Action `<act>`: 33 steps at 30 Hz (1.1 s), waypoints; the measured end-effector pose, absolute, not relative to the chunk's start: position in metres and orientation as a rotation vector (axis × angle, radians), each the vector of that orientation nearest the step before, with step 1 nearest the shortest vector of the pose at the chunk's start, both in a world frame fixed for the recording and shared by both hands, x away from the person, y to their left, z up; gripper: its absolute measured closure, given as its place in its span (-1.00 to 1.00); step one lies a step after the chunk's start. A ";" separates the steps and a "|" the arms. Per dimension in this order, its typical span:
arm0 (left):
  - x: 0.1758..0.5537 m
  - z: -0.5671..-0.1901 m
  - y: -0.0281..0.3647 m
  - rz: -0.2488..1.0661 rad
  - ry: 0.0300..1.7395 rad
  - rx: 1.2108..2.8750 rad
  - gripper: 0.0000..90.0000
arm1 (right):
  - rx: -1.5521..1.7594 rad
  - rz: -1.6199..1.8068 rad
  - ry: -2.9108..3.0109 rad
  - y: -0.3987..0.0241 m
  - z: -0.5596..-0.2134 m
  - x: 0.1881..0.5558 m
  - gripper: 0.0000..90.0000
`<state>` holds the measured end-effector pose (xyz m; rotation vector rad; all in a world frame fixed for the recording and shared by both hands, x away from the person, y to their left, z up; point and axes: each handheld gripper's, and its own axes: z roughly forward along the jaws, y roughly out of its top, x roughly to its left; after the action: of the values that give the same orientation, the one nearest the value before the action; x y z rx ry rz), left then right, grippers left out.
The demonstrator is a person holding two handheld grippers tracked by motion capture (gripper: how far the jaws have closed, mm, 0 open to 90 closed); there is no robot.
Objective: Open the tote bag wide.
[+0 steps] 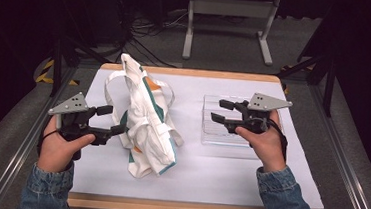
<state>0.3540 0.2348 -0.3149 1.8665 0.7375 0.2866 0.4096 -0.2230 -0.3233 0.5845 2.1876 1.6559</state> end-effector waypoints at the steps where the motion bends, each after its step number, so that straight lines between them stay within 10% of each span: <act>1: 0.353 -0.315 0.232 0.270 0.725 1.877 -0.59 | 0.585 1.656 2.188 -0.223 -0.323 0.410 -0.04; 22: 0.362 -0.330 0.192 0.182 0.605 1.907 -0.41 | 0.573 1.642 2.246 -0.208 -0.332 0.411 -0.08; 26: 0.364 -0.335 0.190 0.145 0.581 1.933 -0.06 | 0.572 1.641 2.263 -0.204 -0.336 0.411 -0.08; 30: 0.363 -0.334 0.193 0.123 0.562 1.927 0.72 | 0.561 1.642 2.289 -0.197 -0.340 0.412 -0.09; 33: 0.361 -0.331 0.195 0.137 0.559 1.916 0.83 | 0.549 1.642 2.301 -0.192 -0.343 0.412 -0.11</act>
<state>0.3613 0.1951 -0.3310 1.9162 0.5586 0.1373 0.4118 -0.1921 -0.3432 0.5486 2.3015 1.6417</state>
